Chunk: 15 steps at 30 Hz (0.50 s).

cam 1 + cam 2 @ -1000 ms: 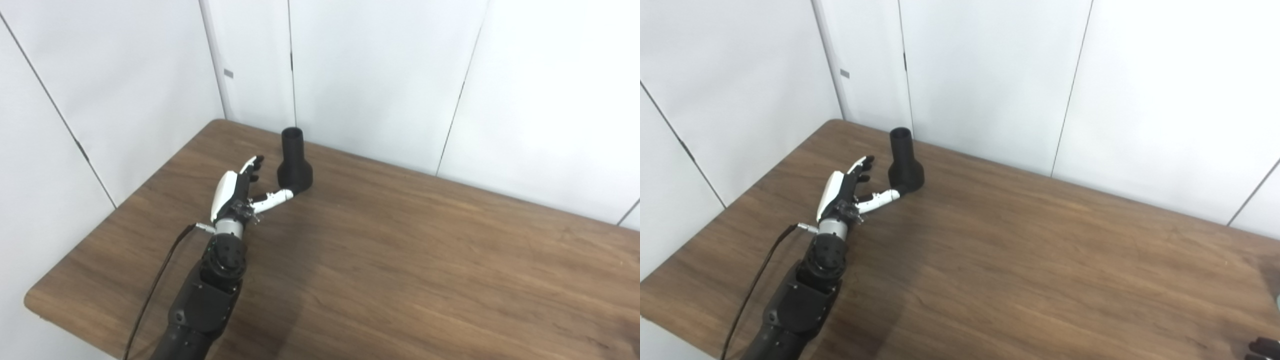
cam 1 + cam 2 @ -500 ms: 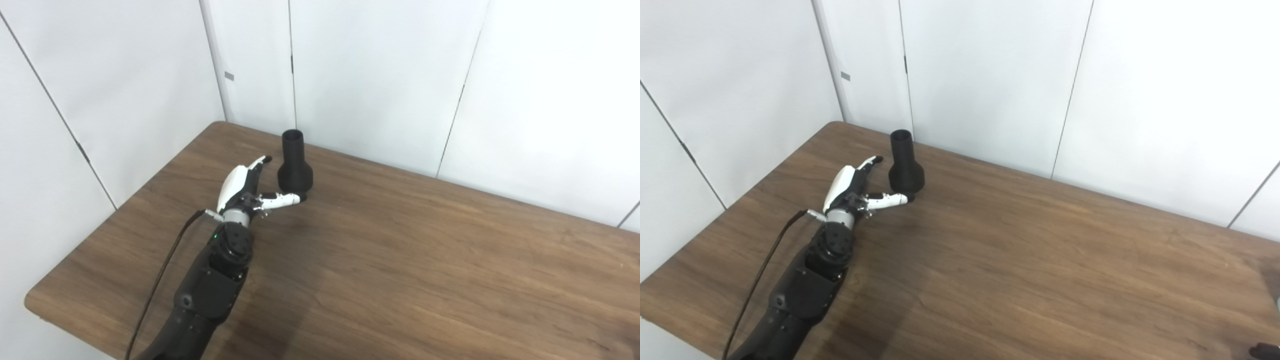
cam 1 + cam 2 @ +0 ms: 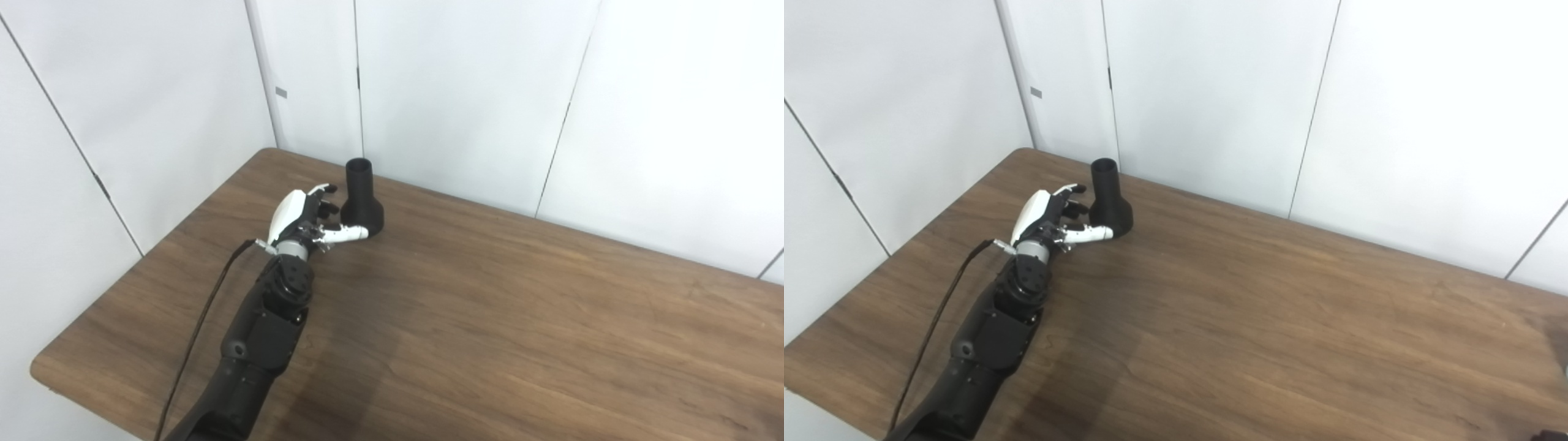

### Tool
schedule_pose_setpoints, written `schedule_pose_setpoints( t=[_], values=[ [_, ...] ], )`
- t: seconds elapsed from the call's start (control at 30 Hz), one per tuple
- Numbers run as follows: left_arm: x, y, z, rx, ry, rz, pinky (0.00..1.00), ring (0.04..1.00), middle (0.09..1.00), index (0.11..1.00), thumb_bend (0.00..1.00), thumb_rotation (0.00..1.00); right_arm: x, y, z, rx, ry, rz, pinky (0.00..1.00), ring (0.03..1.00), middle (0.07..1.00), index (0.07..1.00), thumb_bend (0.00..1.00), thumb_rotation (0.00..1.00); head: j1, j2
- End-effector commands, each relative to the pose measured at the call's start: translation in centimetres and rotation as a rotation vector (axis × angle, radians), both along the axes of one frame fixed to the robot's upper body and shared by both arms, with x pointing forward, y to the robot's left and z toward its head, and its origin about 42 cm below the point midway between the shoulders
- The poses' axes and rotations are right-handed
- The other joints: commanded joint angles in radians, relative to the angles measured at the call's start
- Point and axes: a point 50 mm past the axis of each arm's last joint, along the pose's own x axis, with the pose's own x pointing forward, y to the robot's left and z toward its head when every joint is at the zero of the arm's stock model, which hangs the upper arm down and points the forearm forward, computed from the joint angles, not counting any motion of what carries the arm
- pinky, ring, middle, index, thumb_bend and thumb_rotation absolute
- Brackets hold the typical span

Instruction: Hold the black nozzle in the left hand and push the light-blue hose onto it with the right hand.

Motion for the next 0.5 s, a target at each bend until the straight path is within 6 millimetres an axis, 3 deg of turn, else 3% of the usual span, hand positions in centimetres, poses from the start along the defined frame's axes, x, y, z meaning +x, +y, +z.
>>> schedule_pose_setpoints(
  t=[0.0,0.13,0.2,0.47],
  values=[
    [0.2,-1.3,-1.8,-0.044,0.1,-0.039,0.42,0.599,0.679,0.878,1.0,0.26,-0.7,-1.0,0.3,-0.02,0.014,-0.019,0.52,0.63,0.66,0.623,0.37,0.53,0.0,0.0],
    [0.6,-1.5,-1.7,-0.022,0.114,-0.055,0.5,0.69,0.757,0.87,1.0,0.26,-0.8,-0.8,0.4,-0.025,0.011,-0.017,0.52,0.631,0.66,0.625,0.39,0.56,-0.008,0.003],
    [0.9,-1.6,-1.8,-0.009,0.129,-0.055,0.63,0.8,0.829,0.885,1.0,0.27,-0.9,-0.8,0.4,-0.03,0.013,-0.02,0.51,0.629,0.661,0.625,0.41,0.57,-0.01,0.003],
    [1.5,-1.8,-2.1,0.078,0.194,-0.083,0.88,0.951,0.916,0.895,1.0,0.3,-1.0,-0.6,0.4,-0.051,0.018,-0.013,0.5,0.622,0.653,0.622,0.45,0.61,-0.022,0.003]
  ],
)
